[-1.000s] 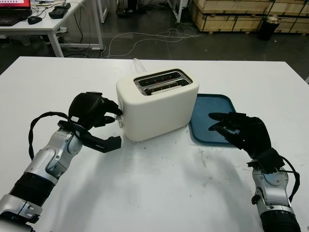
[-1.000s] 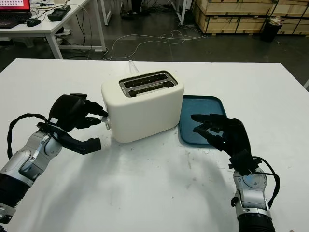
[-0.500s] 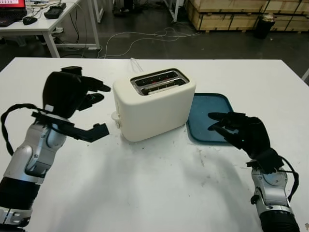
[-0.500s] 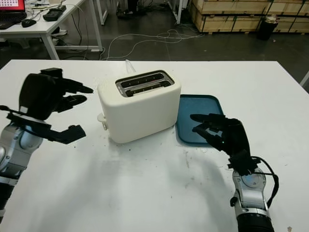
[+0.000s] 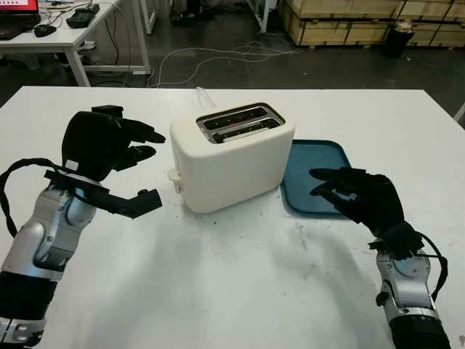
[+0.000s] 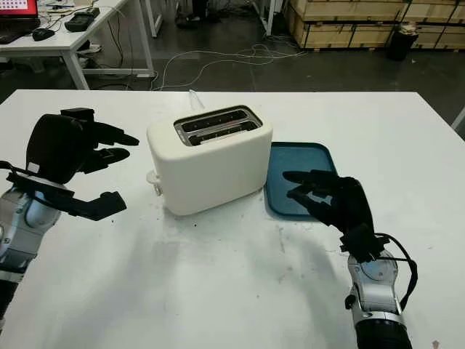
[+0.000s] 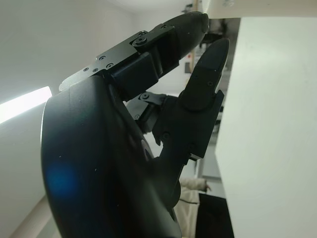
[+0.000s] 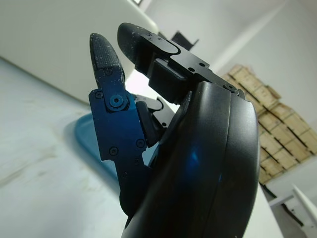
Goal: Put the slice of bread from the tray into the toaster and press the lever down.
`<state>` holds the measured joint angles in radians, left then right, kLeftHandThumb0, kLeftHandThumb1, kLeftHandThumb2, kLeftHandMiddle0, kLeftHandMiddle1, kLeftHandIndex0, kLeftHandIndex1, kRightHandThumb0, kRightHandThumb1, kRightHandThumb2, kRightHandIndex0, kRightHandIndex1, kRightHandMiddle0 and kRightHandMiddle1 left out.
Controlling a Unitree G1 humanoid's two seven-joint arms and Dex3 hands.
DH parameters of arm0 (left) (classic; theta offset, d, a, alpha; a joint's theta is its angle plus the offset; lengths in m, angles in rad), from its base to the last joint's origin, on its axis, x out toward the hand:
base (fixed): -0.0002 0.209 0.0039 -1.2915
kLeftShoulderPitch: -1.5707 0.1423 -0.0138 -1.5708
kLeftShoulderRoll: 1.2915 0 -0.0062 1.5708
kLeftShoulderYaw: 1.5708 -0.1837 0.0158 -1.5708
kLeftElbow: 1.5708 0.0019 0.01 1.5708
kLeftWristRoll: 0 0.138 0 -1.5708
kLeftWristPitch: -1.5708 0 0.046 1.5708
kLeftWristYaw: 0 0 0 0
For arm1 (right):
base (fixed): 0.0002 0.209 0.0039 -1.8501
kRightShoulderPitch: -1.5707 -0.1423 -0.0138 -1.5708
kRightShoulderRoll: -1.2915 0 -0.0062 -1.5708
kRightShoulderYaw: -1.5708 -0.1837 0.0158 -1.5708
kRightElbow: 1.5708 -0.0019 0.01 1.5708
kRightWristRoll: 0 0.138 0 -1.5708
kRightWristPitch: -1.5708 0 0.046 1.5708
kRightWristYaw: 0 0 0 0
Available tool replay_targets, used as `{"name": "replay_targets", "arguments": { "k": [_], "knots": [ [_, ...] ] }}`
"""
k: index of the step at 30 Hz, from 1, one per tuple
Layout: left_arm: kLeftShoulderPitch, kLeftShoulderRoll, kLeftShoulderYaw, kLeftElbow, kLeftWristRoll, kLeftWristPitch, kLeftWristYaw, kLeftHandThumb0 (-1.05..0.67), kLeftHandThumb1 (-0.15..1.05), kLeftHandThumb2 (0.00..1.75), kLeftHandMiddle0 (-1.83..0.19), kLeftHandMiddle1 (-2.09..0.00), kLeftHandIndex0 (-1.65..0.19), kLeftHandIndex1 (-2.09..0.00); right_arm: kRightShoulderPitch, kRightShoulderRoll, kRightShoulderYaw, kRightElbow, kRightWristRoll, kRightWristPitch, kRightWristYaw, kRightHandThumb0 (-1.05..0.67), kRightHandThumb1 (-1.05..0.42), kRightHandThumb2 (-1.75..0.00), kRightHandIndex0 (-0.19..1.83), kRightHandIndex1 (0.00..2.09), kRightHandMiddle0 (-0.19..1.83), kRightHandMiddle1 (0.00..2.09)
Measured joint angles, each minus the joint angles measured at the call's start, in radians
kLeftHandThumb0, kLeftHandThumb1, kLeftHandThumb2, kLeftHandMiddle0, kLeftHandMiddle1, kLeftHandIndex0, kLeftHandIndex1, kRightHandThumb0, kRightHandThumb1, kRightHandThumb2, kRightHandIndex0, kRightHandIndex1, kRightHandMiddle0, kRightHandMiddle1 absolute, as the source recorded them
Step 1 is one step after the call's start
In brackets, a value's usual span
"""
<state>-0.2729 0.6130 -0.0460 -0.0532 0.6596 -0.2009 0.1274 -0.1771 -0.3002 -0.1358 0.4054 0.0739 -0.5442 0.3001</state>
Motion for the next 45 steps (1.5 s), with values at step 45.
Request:
{"name": "replay_targets", "arguments": {
  "k": [45],
  "knots": [
    [-0.144,0.139,0.086,-0.035,-0.102,0.114,-0.385,-0.56,0.79,0.00,-0.79,-1.09,-1.17,-0.06,-0.619,-0.259,0.158,0.417,-0.247,0.099,0.079,-0.59,-0.76,0.00,0.82,0.71,1.02,0.01]
  ]
}}
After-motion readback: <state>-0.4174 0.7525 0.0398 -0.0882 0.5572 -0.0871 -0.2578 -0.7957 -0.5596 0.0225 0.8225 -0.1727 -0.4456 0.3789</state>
